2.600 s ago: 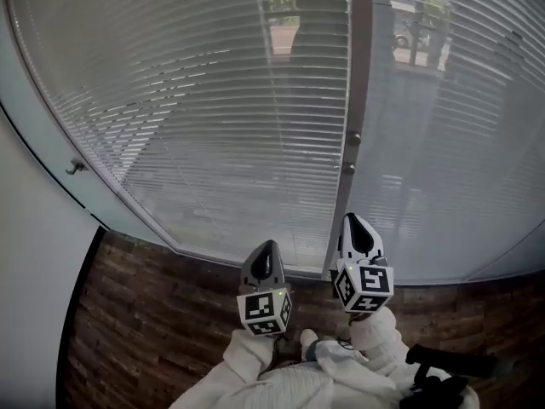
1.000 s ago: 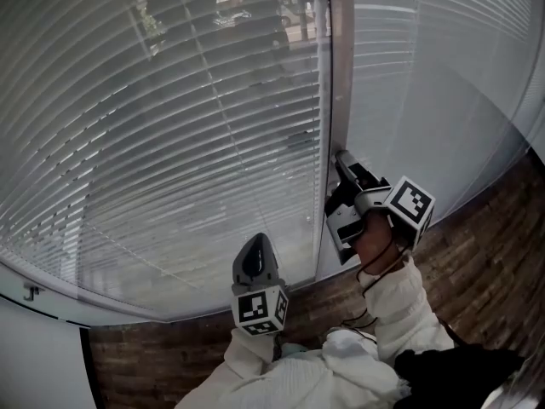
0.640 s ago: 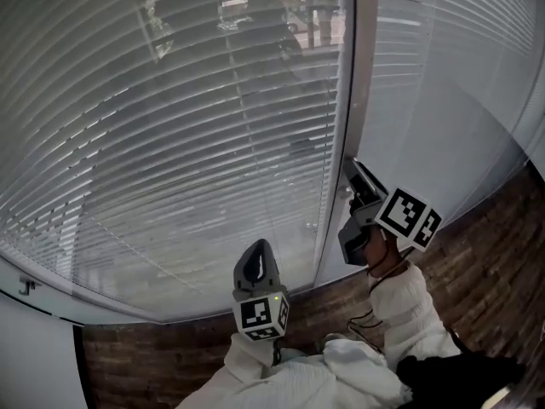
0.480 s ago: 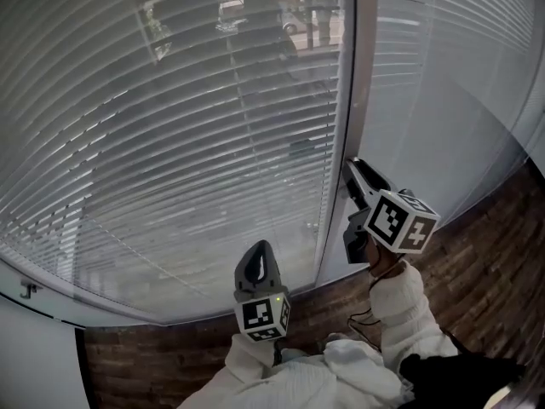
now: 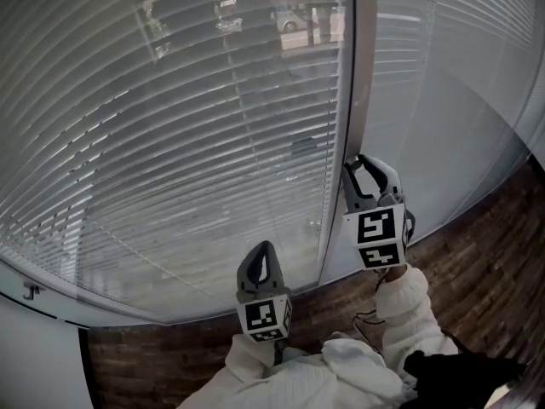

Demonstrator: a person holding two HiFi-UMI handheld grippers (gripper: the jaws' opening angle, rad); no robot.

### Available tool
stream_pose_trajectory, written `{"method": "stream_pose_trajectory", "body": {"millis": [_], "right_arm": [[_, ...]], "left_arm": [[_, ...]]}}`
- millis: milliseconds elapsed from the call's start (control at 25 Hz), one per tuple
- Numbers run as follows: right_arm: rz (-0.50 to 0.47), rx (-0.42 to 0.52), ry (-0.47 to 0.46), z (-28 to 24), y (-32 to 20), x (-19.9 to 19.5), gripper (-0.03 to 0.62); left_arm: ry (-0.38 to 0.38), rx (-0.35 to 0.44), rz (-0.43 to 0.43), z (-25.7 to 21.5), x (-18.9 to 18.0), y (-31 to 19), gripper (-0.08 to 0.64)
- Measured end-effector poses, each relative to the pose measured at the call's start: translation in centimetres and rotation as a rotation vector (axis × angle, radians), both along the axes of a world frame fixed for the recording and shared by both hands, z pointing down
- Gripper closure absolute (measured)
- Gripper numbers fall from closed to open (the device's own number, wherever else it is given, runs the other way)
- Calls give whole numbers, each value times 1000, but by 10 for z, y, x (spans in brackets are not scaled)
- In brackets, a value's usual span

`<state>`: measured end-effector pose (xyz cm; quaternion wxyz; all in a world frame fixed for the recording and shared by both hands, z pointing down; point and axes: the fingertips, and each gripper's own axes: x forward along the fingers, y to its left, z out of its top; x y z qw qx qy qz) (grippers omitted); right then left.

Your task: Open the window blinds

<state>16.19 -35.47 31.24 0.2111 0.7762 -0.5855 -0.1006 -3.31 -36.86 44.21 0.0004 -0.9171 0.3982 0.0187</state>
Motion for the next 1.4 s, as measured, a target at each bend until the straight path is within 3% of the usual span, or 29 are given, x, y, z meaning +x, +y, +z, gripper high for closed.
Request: {"method": "stream_pose_trajectory", "body": {"millis": [320,1080,1160,1240,1320,1400], "right_arm": [[-2,-133,463,4,-2,-7,465],[-87,-337,1245,16,2,-10,465],[-96,-341,1284,16,2,-10,465],[-106,-325,1259,15,2,-10,464],[-115,-278,1104,13,2,-9,463],[-126,-202,816,10,5,-6,460]], "left_arm": [[0,-1,0,1,9,-1,561],[-4,11,-42,-2,25,9,561],[-6,14,-43,-3,27,10,561],[-5,13,-45,-3,28,9,561],[-4,8,-47,-2,29,9,561],[-4,5,-47,0,30,8,561]]}}
